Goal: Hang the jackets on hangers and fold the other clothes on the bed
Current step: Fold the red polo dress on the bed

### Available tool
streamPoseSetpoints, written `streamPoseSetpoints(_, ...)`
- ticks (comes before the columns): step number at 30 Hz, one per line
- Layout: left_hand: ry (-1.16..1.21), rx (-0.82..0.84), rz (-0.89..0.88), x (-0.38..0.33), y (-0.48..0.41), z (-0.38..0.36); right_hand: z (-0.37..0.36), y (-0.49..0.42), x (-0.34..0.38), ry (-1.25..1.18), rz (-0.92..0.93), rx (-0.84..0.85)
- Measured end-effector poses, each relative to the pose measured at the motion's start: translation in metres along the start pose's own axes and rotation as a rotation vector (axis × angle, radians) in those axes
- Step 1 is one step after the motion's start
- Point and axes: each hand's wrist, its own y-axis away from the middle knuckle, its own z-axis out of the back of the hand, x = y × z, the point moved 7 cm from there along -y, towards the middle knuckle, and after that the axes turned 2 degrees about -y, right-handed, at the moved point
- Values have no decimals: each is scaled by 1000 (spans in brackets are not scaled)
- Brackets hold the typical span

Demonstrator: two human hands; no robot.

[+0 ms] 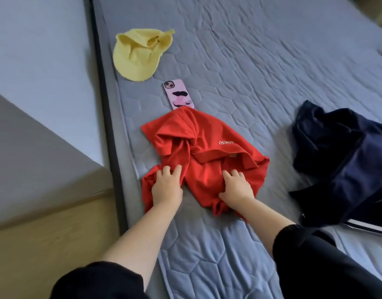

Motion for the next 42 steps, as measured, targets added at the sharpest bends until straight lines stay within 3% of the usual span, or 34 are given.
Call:
streamPoseSetpoints(2, 214, -133, 86, 8, 5, 6, 6, 1, 8, 17, 75, -73)
streamPoseSetpoints(6, 509, -70, 204, 11, 20, 5, -2, 26, 25, -30, 161, -32)
streamPoseSetpoints(10, 640, 64, 243, 29, 42, 2, -28, 68, 44, -44, 343, 285)
streamPoseSetpoints(11, 656, 36, 260, 36, 50, 2, -25, 76, 48, -75, 399, 270)
streamPoseSetpoints(15, 693, -32, 204, 35, 83, -6, 28, 83, 51, -250, 529, -426)
streamPoseSetpoints(16, 658, 2, 151, 27, 86, -10, 30, 76, 49, -204, 479, -474)
streamPoseSetpoints(20, 529, 45, 7, 6, 91, -12, 14, 37, 39, -3, 170, -261)
streamPoseSetpoints(24, 550, 35, -7, 12, 97, -6, 18, 29, 32, 42, 95, -254)
streamPoseSetpoints(29, 747, -122, -39, 8, 114, 23, 42, 56, 30, -486, 175, 16)
streamPoseSetpoints(33, 831, -249, -168, -3, 128, 48, 57, 93, 43, -1036, 181, 306)
streamPoseSetpoints(36, 948, -245, -296, -10, 138, 58, 69, 123, 65, -1141, 350, 466)
streamPoseSetpoints(39, 1069, -216, -301, -8, 145, 60, 72, 141, 79, -1121, 409, 474)
streamPoseSetpoints(42, 1102, -242, -176, 12, 144, 57, 74, 139, 94, -891, 427, 245)
